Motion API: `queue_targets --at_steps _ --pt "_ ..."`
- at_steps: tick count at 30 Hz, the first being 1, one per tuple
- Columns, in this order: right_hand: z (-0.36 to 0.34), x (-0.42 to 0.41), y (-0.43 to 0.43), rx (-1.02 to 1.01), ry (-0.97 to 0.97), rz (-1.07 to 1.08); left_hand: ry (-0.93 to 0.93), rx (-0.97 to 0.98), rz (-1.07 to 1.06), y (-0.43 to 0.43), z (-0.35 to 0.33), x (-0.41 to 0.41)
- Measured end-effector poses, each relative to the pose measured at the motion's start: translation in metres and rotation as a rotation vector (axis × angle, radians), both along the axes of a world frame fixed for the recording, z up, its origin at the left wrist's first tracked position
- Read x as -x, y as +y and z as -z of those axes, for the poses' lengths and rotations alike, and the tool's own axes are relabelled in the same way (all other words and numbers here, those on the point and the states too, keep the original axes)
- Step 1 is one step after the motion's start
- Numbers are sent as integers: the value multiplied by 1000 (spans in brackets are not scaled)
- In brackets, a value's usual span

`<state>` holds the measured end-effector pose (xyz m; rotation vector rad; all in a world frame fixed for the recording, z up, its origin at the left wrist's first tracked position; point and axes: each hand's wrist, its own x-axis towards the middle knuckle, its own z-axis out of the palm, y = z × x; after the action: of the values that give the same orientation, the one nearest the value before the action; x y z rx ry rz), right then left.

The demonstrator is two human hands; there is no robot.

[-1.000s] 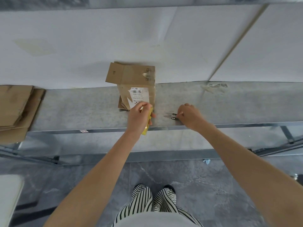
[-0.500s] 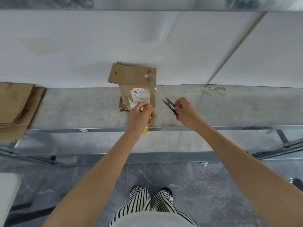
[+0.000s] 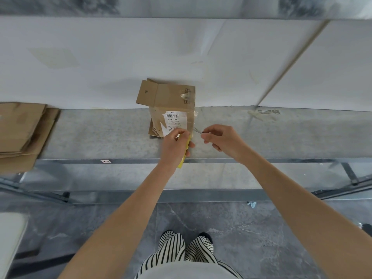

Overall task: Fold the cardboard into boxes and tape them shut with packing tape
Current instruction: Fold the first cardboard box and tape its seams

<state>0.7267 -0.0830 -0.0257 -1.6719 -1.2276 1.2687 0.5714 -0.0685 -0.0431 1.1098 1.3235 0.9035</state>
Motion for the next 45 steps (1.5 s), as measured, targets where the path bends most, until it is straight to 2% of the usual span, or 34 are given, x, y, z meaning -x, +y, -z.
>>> queue_targets --at_steps 9,16,26,34,40,45 --pt "0 10 11 -71 -74 14 -5 -2 -3 0 0 -1" --pt "1 -2 10 11 -24 -11 32 3 27 1 2 -3" --pt "-1 -5 16 -28 -82 -71 93 -11 1 4 3 -5" --pt "-5 -4 17 -57 -86 -101 308 -168 -79 4 8 -8" --pt "-6 -2 17 -53 -93 -116 299 -232 -102 -1 11 -7" --pt "-10 0 17 -62 -86 -138 383 -385 -116 -8 7 -2"
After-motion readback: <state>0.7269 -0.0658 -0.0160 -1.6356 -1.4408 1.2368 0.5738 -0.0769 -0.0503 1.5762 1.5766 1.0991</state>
